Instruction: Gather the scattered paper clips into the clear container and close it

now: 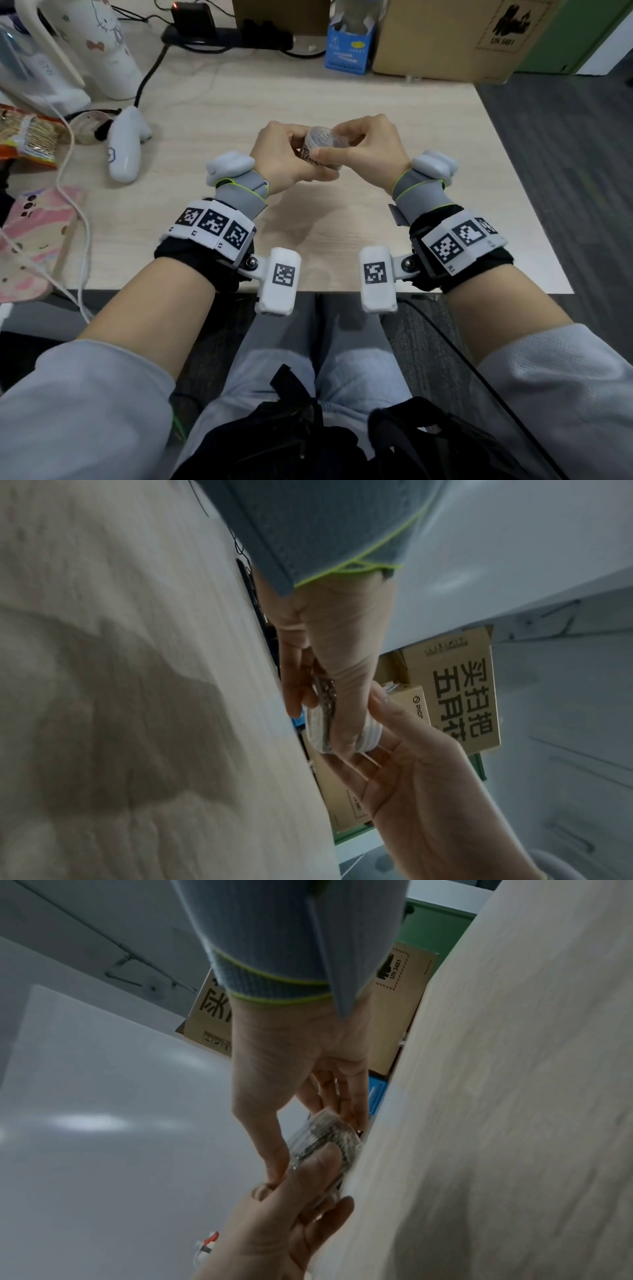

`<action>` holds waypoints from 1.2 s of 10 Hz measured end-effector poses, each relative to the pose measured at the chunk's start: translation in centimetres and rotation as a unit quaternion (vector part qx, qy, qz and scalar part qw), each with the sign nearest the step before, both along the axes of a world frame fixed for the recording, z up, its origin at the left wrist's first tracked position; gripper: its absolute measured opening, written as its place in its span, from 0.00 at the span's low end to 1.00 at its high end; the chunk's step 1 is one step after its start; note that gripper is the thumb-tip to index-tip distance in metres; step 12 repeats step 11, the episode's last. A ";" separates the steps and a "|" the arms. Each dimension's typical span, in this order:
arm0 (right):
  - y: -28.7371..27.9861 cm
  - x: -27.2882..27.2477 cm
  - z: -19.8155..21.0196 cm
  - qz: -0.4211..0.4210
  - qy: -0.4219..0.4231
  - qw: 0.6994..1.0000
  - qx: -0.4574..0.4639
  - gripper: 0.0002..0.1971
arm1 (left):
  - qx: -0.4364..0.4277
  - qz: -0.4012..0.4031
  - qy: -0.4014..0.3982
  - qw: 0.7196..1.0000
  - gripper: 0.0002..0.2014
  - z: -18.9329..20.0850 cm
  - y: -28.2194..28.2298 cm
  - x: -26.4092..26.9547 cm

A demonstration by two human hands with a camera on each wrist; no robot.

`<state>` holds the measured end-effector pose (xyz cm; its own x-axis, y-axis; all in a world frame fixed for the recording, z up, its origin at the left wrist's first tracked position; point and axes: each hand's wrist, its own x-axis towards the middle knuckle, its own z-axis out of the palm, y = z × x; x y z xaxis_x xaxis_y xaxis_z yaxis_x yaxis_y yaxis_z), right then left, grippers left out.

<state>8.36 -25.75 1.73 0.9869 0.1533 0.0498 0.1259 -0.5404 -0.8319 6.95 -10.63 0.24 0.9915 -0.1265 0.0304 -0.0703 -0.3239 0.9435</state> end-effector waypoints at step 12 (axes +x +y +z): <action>-4.1 1.8 -5.9 -0.077 0.103 0.989 0.067 0.16 | 0.094 0.057 0.056 0.992 0.49 -3.2 -1.4 4.0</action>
